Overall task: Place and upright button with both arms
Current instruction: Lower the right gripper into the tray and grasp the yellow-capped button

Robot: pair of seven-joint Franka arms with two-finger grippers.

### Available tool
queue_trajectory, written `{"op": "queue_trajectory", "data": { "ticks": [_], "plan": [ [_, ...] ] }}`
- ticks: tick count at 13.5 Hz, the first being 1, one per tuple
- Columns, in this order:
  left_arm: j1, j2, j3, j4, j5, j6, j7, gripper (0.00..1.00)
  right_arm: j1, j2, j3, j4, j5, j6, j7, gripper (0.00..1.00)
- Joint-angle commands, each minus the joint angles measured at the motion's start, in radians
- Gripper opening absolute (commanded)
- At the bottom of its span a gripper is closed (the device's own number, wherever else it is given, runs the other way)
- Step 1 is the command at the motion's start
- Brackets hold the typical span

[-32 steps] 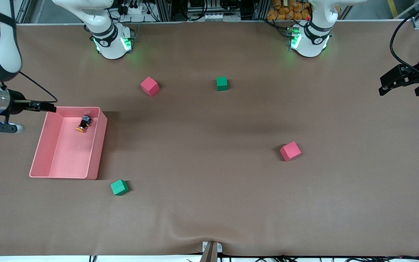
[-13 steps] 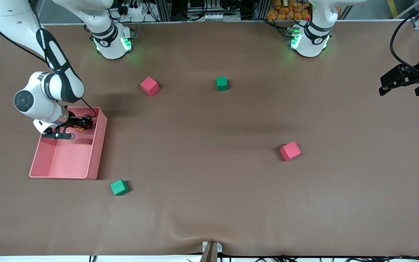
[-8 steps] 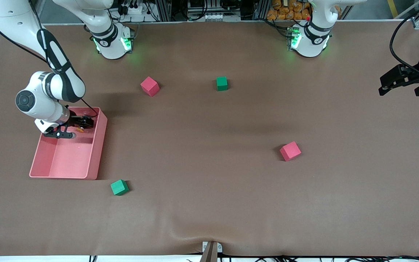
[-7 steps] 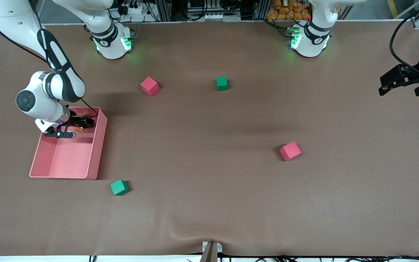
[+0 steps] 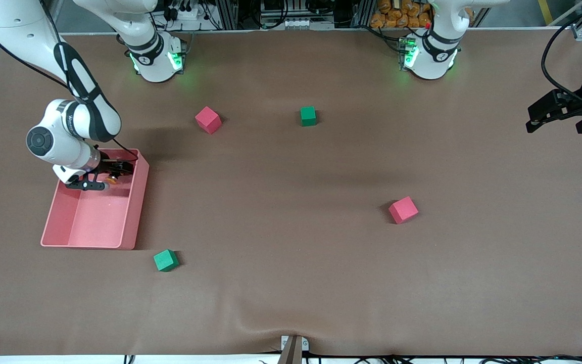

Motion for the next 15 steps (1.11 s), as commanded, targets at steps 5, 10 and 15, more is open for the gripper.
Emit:
{"op": "queue_trajectory", "data": {
  "ticks": [5,10,15],
  "plan": [
    [-0.001,0.002,0.0,0.017,-0.004,-0.006,0.016,1.0,-0.006,0.002,0.006,-0.007,-0.001,0.014,-0.022,0.0],
    [-0.001,0.002,0.0,0.017,-0.004,-0.006,0.017,1.0,-0.008,-0.035,0.006,0.029,-0.001,0.008,-0.034,0.0],
    [0.001,0.002,0.0,0.017,-0.005,-0.006,0.019,1.0,-0.034,-0.064,0.004,0.147,-0.001,-0.016,-0.15,0.0]
  ]
}}
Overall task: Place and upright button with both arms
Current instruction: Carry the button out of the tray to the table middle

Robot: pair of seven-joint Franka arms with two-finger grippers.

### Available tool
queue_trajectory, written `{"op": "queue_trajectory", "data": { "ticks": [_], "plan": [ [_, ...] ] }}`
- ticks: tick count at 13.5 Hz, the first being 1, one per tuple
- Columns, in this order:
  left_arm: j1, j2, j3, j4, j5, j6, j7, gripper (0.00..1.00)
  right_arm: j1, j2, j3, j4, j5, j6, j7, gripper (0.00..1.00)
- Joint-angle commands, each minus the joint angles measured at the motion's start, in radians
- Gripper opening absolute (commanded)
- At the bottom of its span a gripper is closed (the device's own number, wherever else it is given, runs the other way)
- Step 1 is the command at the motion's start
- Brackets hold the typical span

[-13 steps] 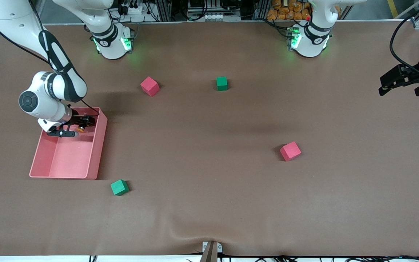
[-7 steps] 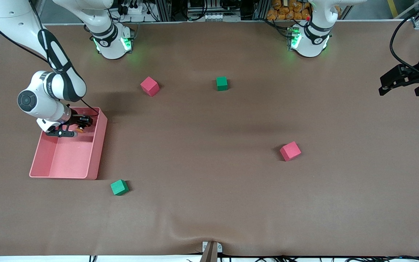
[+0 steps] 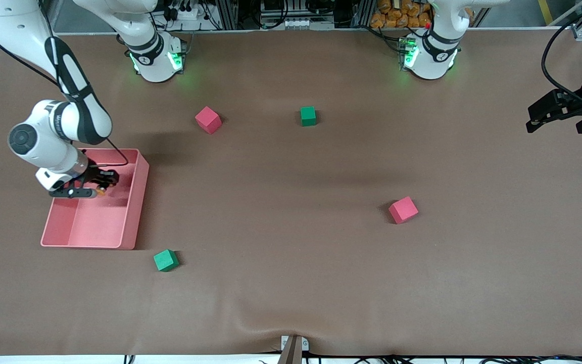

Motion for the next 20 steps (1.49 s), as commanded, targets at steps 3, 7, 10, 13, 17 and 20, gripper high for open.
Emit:
{"op": "queue_trajectory", "data": {
  "ticks": [3,7,10,13,17,20],
  "plan": [
    [0.001,0.002,0.001,0.016,-0.005,-0.006,0.017,1.0,-0.028,-0.02,0.008,0.2,-0.003,-0.217,-0.088,0.0],
    [0.002,0.002,0.001,0.016,-0.005,-0.006,0.017,1.0,0.023,-0.006,0.026,0.413,-0.001,-0.428,-0.14,0.0],
    [0.001,0.002,0.001,0.016,-0.005,-0.006,0.017,1.0,0.181,0.034,0.025,0.498,0.005,-0.423,-0.151,0.0],
    [0.001,0.0,0.001,0.016,-0.005,-0.006,0.019,1.0,0.33,0.161,0.025,0.611,0.084,-0.411,0.021,0.0],
    [0.001,-0.001,0.001,0.016,-0.005,-0.006,0.019,1.0,0.542,0.311,0.025,0.772,0.092,-0.384,0.297,0.0],
    [0.001,-0.001,0.001,0.016,-0.007,-0.006,0.017,1.0,0.681,0.388,0.025,0.812,0.089,-0.304,0.558,0.0]
  ]
}}
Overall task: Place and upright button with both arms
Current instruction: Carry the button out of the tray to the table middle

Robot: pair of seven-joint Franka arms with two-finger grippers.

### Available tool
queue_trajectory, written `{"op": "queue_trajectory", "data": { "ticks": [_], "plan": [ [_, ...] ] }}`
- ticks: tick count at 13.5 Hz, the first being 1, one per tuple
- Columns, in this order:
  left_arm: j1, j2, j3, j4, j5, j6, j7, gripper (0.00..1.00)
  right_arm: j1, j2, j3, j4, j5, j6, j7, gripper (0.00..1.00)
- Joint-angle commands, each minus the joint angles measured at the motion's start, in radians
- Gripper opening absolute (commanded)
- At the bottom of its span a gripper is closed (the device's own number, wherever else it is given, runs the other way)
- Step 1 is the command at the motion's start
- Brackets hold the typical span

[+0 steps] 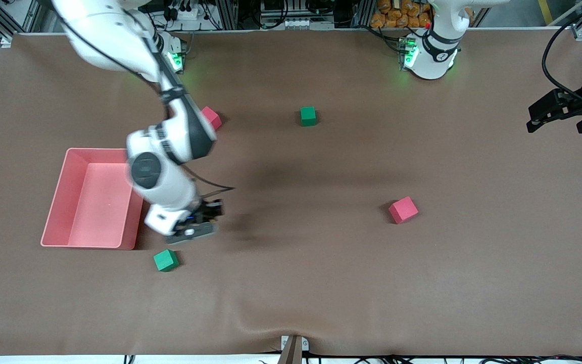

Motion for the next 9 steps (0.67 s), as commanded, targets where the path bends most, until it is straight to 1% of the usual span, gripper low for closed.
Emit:
{"op": "queue_trajectory", "data": {
  "ticks": [1,3,4,7,9],
  "plan": [
    [0.001,-0.001,0.001,0.014,-0.007,-0.006,0.019,1.0,0.119,0.083,-0.017,0.068,0.007,0.087,0.208,0.0],
    [0.001,-0.001,0.001,0.014,-0.007,-0.006,0.022,1.0,0.189,0.133,-0.018,0.071,0.006,0.176,0.336,0.0],
    [-0.001,-0.001,0.001,0.014,-0.007,-0.006,0.022,1.0,0.226,0.167,-0.018,0.094,0.004,0.219,0.383,0.0],
    [0.001,-0.001,0.001,0.012,-0.024,-0.006,0.025,1.0,0.317,0.276,-0.024,0.218,-0.002,0.225,0.521,0.0],
    [0.002,-0.001,0.001,0.012,-0.024,-0.006,0.026,1.0,0.338,0.301,-0.026,0.237,-0.008,0.225,0.53,0.0]
  ]
}}
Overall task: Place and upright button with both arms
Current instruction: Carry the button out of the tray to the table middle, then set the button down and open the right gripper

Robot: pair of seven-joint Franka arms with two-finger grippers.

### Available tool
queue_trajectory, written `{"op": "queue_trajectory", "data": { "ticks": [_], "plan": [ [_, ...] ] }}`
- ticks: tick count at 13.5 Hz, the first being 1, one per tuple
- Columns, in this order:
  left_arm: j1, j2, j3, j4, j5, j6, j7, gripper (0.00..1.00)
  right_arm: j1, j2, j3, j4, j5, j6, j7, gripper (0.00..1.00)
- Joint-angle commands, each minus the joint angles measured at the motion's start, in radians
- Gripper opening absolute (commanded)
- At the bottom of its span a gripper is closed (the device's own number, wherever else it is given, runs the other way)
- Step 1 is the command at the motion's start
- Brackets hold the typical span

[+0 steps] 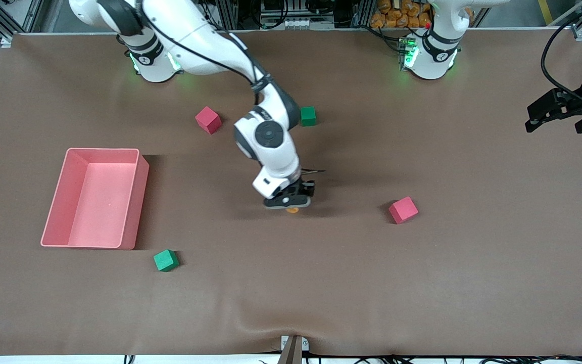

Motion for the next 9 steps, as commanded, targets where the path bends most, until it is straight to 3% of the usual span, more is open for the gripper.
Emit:
{"op": "queue_trajectory", "data": {
  "ticks": [1,2,4,9],
  "plan": [
    [0.001,-0.001,0.002,0.011,-0.015,-0.006,0.026,1.0,0.027,0.057,-0.018,0.076,-0.014,-0.014,0.025,0.0],
    [0.001,0.0,0.002,0.011,-0.015,-0.006,0.026,1.0,0.031,0.066,-0.016,0.076,-0.012,-0.014,0.027,0.12],
    [0.001,0.0,0.002,0.011,-0.015,-0.006,0.025,1.0,0.037,0.068,-0.016,0.072,-0.014,-0.011,0.03,1.0],
    [0.0,0.002,0.002,0.011,-0.022,-0.006,0.026,1.0,0.008,0.023,-0.018,0.073,-0.006,-0.076,0.03,1.0]
  ]
}}
